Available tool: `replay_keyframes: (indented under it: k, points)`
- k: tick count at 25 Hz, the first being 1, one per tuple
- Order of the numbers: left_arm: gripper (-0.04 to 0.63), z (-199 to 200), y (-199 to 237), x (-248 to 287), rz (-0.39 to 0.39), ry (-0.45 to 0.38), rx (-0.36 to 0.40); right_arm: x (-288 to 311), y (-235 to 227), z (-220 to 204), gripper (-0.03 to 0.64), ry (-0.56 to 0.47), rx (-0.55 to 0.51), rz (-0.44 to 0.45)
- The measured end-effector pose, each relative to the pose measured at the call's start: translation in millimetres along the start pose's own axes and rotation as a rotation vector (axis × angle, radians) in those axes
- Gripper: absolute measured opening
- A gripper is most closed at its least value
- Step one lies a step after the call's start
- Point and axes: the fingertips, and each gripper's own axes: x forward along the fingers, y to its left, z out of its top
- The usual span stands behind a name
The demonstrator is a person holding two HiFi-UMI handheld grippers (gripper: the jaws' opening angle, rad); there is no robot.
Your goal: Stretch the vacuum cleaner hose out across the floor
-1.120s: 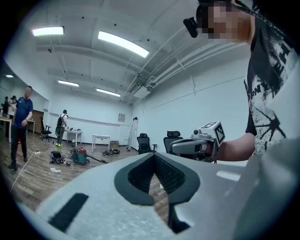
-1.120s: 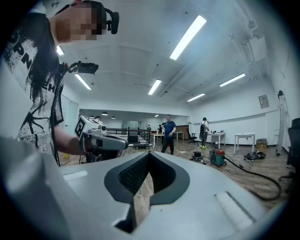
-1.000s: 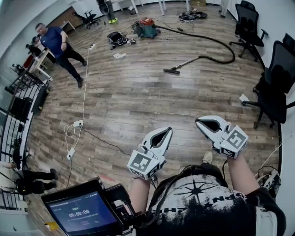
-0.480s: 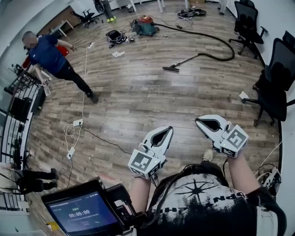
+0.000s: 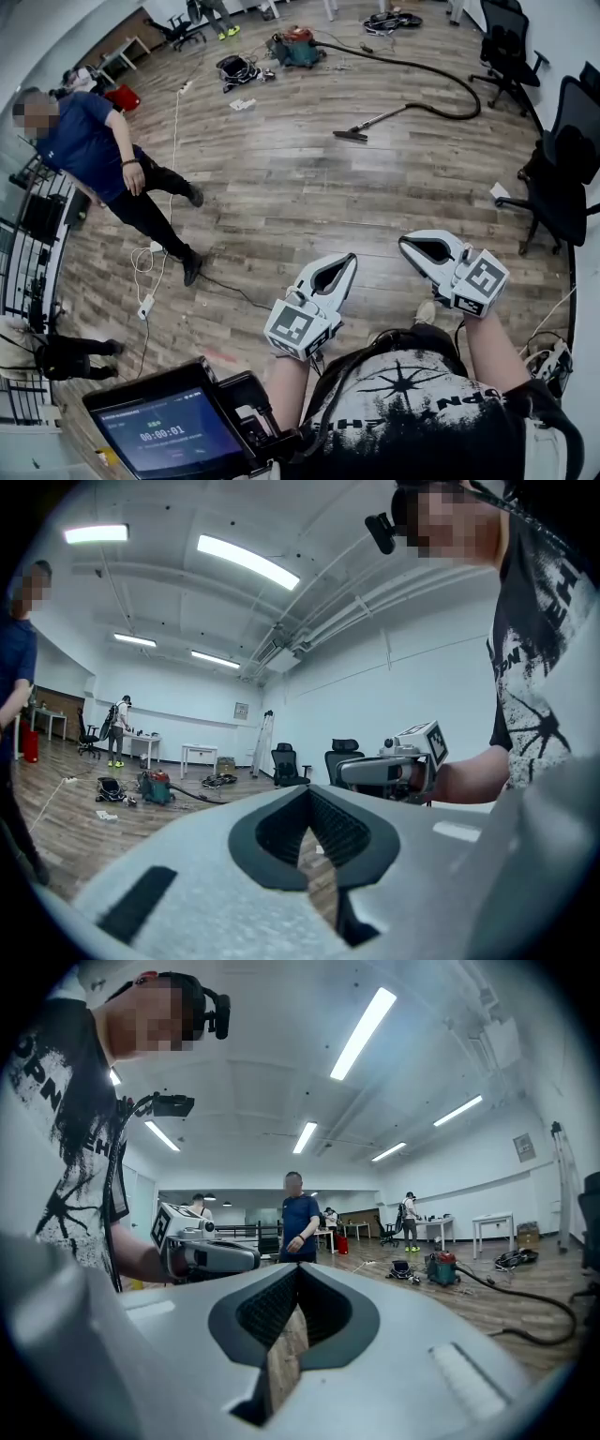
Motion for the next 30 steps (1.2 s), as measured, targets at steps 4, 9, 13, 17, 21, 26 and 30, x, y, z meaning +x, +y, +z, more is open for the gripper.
replay_keyframes:
  k: [4,9,13,17,21,26,30]
  points:
    - [0.000,-6,2,-2,-0.008,0.012,-0.008,3,6,4,0.006,-0.015,-0.020,0.021]
    - [0.000,-10,10,-1,-0.008,0.015,-0.028,8,5,5,0.006,-0.018,-0.036,0.018]
    - [0.000,-8,29,21,-0.012,0.020,-0.041,15,-24,3,0.006,-0.007,-0.012,0.006]
    - [0.000,-17,55,49,-0.006,0.028,-0.050,26,-61,-7,0.006,-0.002,0.004,0.008]
    - [0.000,-13,63,64,0.010,0.034,-0.052,29,-79,0,0.006,-0.021,0.018,0.020]
    - [0.000,-3,76,83,0.040,0.034,-0.053,38,-104,5,0.006,-0.003,0.009,0.051]
    - [0.000,8,109,132,0.073,0.039,-0.053,58,-167,15,0.006,-0.003,0.011,0.101]
